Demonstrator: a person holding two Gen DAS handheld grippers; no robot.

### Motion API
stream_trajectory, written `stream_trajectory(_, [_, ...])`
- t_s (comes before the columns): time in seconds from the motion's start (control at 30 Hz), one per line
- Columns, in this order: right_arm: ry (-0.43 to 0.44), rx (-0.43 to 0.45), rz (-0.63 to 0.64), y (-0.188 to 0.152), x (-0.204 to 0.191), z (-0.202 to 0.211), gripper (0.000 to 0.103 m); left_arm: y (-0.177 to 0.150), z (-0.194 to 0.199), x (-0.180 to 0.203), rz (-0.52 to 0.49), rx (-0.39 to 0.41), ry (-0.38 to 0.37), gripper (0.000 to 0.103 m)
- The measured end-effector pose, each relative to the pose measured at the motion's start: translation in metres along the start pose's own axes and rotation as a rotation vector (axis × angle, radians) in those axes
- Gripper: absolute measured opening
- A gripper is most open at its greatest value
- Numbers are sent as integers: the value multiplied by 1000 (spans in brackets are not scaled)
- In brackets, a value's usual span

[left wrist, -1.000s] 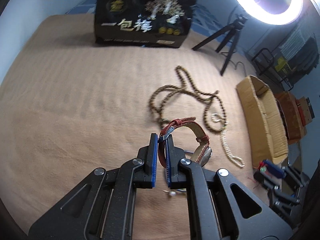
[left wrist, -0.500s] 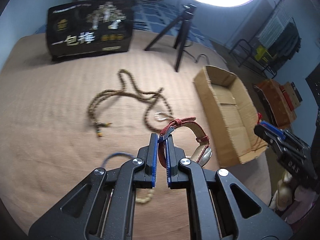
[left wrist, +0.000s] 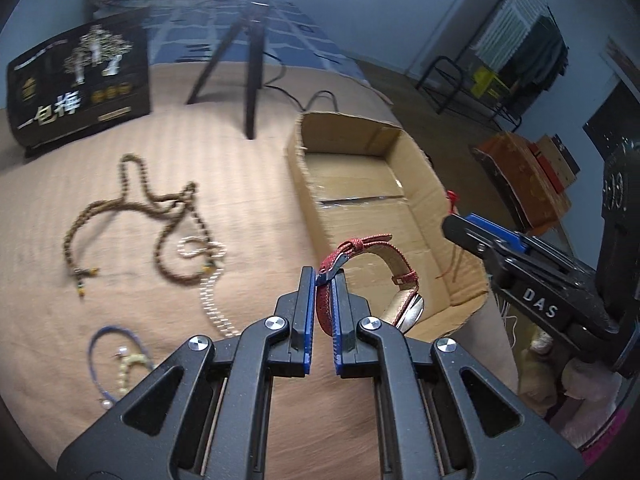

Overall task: Organize jewelry
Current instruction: 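Carry the watch with the left tool while the right tool carries the pendant to the box, then open both tools to drop the watch and pendant into the box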

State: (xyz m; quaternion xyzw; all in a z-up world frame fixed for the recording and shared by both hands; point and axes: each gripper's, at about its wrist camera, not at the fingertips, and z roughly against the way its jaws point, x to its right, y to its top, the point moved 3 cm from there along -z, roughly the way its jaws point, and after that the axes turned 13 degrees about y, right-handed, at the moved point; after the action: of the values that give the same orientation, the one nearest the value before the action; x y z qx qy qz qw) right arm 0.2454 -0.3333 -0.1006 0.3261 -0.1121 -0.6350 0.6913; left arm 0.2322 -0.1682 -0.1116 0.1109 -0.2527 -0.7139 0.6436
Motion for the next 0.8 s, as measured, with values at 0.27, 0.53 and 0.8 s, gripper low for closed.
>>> stream_trajectory(0.27, [-22, -2, -39, 0, 19, -1, 32, -2, -14, 30, -42, -21, -12, 5])
stream_trajectory(0.53, [-39, -1, -48, -1, 24, -1, 41, -4, -21, 41, -65, -27, -23, 9])
stream_trajectory(0.8, [-48, 31, -56, 3, 25, 5, 58, -5, -20, 38, -69, -25, -13, 31])
